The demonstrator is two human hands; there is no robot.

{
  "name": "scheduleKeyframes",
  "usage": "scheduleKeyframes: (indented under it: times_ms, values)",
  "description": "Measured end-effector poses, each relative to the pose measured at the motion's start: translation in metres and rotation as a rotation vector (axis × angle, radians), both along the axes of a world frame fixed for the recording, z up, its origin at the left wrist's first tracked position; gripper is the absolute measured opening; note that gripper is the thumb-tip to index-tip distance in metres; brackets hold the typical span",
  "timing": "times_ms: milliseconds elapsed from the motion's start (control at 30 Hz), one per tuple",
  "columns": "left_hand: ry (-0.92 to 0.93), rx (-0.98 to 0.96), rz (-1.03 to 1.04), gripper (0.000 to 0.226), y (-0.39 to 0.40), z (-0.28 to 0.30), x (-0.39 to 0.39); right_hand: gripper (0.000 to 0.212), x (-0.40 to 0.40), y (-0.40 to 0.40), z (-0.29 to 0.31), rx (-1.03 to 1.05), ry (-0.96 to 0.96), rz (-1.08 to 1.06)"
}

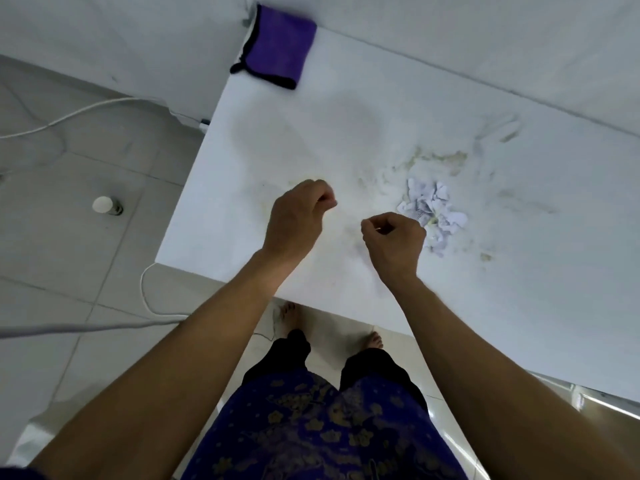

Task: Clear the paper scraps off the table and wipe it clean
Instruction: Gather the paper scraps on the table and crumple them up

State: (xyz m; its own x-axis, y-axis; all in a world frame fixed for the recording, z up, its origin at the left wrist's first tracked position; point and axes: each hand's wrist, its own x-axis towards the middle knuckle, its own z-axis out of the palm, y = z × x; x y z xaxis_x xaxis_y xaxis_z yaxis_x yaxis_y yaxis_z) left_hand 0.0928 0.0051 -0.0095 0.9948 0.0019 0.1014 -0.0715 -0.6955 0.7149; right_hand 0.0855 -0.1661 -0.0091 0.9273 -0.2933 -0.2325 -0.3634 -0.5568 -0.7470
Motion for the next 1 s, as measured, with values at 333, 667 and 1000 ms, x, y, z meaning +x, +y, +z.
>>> scheduleKeyframes:
  times_ms: [333, 667, 1000]
  values:
    - [0.196, 0.002, -0.273, 0.017, -0.111, 0.005, 0.058, 0.005, 0.030, -0.107, 0.014, -0.101, -0.007, -0.119]
    - [0.278, 0.194, -0.391, 0.013, -0.169, -0.016, 0.092, 0.011, 0.050, -0.155, 0.000, -0.179, 0.077, -0.057]
    - [0.321, 0.196, -0.343, 0.010, -0.175, -0.018, 0.098, 0.015, 0.053, -0.166, -0.017, -0.078, 0.051, -0.023]
